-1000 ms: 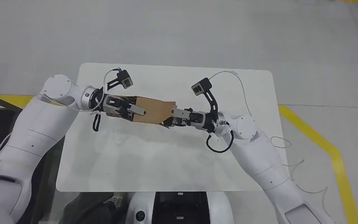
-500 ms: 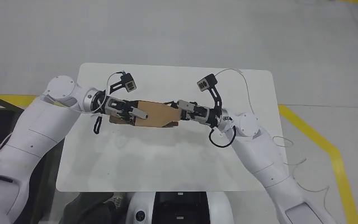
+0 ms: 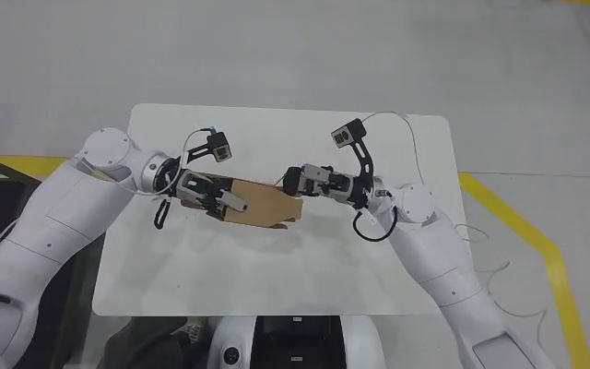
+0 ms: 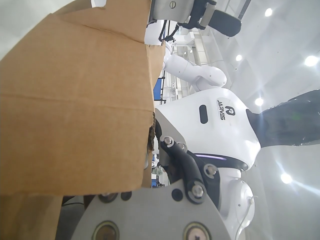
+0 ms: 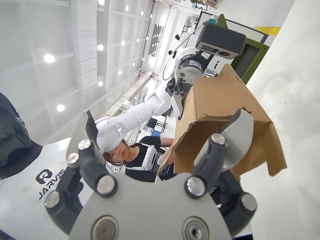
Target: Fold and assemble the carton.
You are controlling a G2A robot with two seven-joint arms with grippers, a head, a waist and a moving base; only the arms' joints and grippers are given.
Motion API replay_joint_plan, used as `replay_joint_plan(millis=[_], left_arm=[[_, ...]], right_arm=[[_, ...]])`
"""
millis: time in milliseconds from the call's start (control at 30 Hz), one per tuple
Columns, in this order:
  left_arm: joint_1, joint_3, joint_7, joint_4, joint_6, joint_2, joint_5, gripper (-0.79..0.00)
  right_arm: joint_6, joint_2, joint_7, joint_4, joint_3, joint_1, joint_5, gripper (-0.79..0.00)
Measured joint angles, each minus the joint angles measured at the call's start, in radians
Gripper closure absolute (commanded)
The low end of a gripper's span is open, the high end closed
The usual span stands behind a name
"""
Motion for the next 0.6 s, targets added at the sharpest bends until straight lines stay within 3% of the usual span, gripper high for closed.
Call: replay_joint_plan(millis=[600], left_arm=[[-0.088,0.140,0.000,-0.041,-0.029,0.040,-0.035,0.000]], right_arm=[[-0.019,-0.014,0.117,0.051,-0.055,0.064,0.047,-0.785]])
